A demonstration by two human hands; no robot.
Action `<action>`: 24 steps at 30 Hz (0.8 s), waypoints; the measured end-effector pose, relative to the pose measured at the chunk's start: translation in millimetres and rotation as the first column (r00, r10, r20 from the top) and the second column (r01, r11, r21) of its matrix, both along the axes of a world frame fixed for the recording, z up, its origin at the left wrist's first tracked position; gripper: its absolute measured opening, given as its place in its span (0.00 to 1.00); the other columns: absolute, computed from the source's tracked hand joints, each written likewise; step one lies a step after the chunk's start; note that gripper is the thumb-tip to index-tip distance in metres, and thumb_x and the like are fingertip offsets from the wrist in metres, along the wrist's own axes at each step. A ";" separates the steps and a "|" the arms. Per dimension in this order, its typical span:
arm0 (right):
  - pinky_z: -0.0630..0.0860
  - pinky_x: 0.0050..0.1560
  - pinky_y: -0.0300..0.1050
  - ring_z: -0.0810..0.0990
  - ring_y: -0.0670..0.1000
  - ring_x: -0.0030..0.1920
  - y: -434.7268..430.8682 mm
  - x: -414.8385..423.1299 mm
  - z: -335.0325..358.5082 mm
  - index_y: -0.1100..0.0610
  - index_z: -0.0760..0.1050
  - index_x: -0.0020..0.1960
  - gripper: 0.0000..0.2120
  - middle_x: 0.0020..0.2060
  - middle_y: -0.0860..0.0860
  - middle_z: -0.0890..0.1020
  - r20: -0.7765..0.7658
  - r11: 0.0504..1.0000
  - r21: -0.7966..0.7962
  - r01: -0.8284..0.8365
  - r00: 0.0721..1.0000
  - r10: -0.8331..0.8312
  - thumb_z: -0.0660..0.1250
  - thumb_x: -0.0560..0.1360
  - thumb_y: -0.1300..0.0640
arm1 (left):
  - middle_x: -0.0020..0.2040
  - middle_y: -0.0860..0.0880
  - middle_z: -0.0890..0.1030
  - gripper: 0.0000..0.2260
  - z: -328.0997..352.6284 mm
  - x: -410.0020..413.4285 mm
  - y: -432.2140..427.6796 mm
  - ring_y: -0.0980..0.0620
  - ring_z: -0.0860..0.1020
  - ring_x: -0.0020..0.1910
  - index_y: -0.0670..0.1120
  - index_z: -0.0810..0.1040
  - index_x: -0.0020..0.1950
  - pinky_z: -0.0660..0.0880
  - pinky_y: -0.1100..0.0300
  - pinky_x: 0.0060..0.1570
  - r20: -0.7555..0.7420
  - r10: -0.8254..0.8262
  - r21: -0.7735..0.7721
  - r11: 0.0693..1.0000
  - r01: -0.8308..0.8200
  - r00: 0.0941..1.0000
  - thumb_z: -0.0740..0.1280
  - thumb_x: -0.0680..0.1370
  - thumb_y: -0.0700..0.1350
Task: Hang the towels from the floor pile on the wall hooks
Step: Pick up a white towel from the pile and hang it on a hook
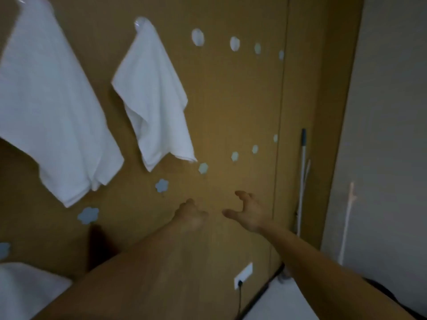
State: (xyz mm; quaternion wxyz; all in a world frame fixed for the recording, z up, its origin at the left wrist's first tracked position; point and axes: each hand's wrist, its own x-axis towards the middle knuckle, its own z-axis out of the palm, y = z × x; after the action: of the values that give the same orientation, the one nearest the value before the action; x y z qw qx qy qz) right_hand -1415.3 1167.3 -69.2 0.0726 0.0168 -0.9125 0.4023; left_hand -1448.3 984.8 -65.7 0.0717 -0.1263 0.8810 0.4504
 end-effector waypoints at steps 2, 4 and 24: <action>0.68 0.68 0.51 0.66 0.57 0.71 35.7 31.8 -20.6 0.50 0.60 0.75 0.41 0.73 0.54 0.63 0.077 0.996 0.067 0.059 0.995 -0.065 0.69 0.70 0.35 | 0.64 0.42 0.73 0.27 -12.0 26.3 26.3 0.42 0.74 0.61 0.41 0.67 0.69 0.74 0.52 0.60 -0.108 -0.234 -0.309 0.932 0.191 0.966 0.67 0.74 0.53; 0.67 0.69 0.52 0.64 0.58 0.71 70.9 67.6 -39.3 0.49 0.61 0.75 0.40 0.73 0.55 0.63 0.114 0.983 0.138 0.119 0.984 -0.135 0.68 0.70 0.33 | 0.68 0.43 0.70 0.30 -26.2 46.9 62.3 0.43 0.72 0.64 0.44 0.64 0.72 0.72 0.53 0.61 -0.103 -0.412 -0.422 0.842 0.335 0.905 0.64 0.75 0.57; 0.73 0.60 0.50 0.76 0.56 0.60 315.8 494.1 -218.9 0.54 0.73 0.67 0.24 0.63 0.56 0.77 0.561 0.777 0.321 0.542 0.552 -0.617 0.67 0.75 0.45 | 0.73 0.43 0.63 0.32 -222.5 357.6 370.7 0.41 0.64 0.70 0.48 0.61 0.75 0.67 0.46 0.66 0.434 -0.881 -0.443 -0.025 0.896 0.190 0.65 0.75 0.56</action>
State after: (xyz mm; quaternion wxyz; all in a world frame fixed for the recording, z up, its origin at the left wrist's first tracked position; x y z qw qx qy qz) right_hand -921.2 1483.1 -288.1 -0.1145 -0.4187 -0.8545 0.2852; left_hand -1090.7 1355.5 -288.2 0.3056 0.4435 0.8423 -0.0218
